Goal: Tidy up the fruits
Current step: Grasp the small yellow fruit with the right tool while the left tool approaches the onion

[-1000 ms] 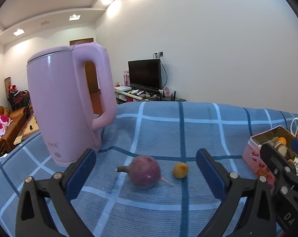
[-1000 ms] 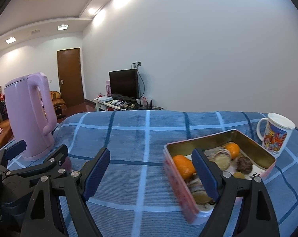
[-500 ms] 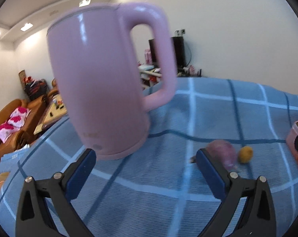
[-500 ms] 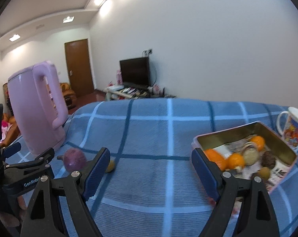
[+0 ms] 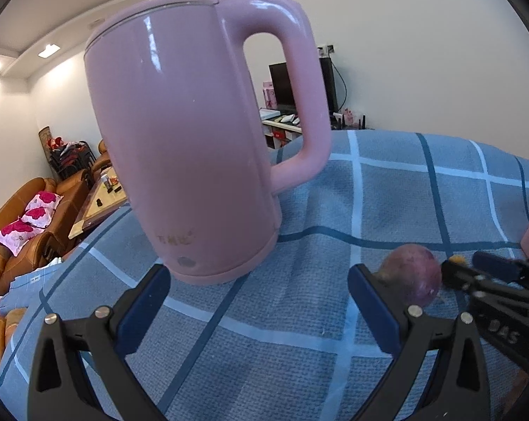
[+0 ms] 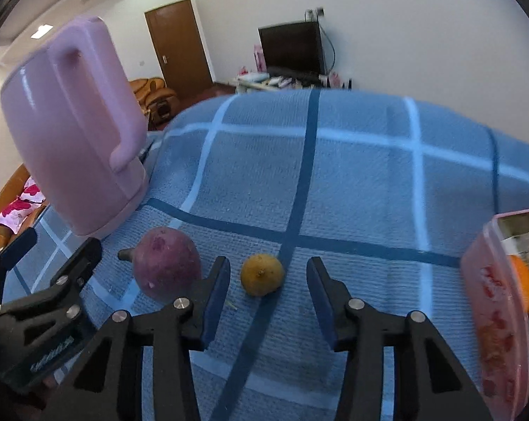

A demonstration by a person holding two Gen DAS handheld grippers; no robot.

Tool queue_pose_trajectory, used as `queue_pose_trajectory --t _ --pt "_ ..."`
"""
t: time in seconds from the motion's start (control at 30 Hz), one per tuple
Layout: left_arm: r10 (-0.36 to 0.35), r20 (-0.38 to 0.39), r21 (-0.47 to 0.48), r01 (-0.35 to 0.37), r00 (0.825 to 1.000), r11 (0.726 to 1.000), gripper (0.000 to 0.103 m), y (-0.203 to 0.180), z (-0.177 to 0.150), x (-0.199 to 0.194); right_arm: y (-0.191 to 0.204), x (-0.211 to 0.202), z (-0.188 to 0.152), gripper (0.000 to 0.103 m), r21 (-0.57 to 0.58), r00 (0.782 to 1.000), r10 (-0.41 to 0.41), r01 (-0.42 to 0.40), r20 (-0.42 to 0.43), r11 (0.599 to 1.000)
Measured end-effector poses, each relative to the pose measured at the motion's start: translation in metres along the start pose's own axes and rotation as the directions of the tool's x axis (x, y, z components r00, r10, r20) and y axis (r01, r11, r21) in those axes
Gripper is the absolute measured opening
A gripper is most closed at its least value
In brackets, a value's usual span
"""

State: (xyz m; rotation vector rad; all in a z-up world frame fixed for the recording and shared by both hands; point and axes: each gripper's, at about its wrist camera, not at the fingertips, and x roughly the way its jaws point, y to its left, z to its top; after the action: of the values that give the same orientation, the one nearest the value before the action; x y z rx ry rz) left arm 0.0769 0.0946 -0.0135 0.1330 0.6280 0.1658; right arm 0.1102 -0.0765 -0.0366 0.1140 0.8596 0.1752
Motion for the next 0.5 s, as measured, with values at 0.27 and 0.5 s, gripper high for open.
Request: queue_pose_trajectory --t 0.27,0.5 --pt "-0.110 0.030 0.023 0.109 0.994 0.994 0.103 -0.010 0.002 -0.008 0.000 -0.004 0.000 0.029 -0.012 1.000 0.027 -0.027 -0.004 1.000" --pt "-0.240 0.044 0.037 0.239 0.970 0.970 0.103 -0.027 0.002 -0.016 -0.007 -0.051 -0.020 0.029 -0.039 0.988 -0.036 0.042 0.150 0.998"
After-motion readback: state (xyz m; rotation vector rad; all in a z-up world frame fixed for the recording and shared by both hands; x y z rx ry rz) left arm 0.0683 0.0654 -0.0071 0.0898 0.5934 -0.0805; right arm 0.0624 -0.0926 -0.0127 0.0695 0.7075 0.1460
